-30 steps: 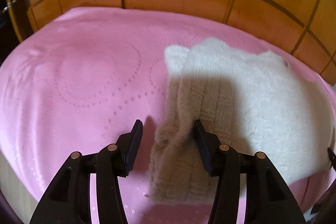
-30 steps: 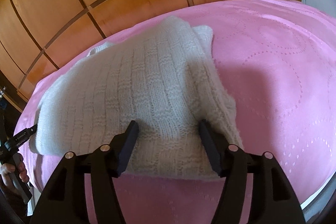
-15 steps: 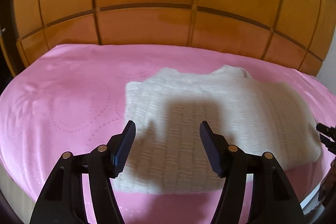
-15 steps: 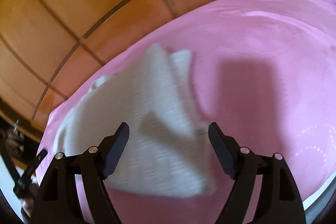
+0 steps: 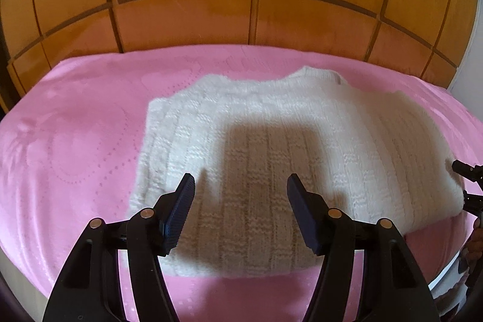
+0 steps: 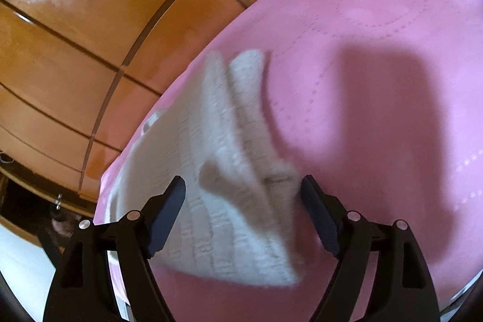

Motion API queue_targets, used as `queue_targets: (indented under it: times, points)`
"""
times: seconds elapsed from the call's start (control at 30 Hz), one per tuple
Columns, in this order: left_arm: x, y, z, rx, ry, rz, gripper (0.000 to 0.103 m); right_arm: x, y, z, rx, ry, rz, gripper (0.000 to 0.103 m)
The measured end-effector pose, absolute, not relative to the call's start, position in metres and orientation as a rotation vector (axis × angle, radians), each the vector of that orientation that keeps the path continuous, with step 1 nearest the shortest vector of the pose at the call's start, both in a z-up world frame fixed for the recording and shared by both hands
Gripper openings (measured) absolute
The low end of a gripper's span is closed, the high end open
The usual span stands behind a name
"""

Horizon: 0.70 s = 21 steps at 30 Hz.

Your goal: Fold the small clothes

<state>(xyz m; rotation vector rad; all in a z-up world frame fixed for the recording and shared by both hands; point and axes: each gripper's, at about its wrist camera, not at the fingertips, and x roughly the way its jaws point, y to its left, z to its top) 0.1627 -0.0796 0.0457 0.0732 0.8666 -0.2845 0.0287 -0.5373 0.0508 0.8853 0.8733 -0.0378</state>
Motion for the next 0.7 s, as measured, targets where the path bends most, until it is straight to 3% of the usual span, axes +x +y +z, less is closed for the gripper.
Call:
queue_targets:
  times: [0.1, 0.27, 0.37, 0.53, 0.7]
  points:
    - [0.166, -0.082, 0.036, 0.077, 0.898, -0.294, 0.062, 0.034, -0.531, 0.051, 0.866, 0.884, -0.037, 0.074]
    - [0.171, -0.082, 0.024, 0.067, 0.925, -0.304, 0.065, 0.04, -0.528, 0.049, 0.86, 0.91, -0.043, 0.043]
    - [0.173, -0.08, 0.021, 0.067, 0.93, -0.315, 0.067, 0.046, -0.523, 0.049, 0.848, 0.932, -0.027, 0.033]
    - [0.174, -0.068, 0.026, -0.007, 0.94, -0.349, 0.067, 0.05, -0.516, 0.052, 0.792, 0.972, -0.047, 0.03]
    - [0.171, -0.05, 0.041, -0.083, 0.905, -0.377, 0.067, 0.049, -0.52, 0.055, 0.833, 0.964, -0.055, 0.045]
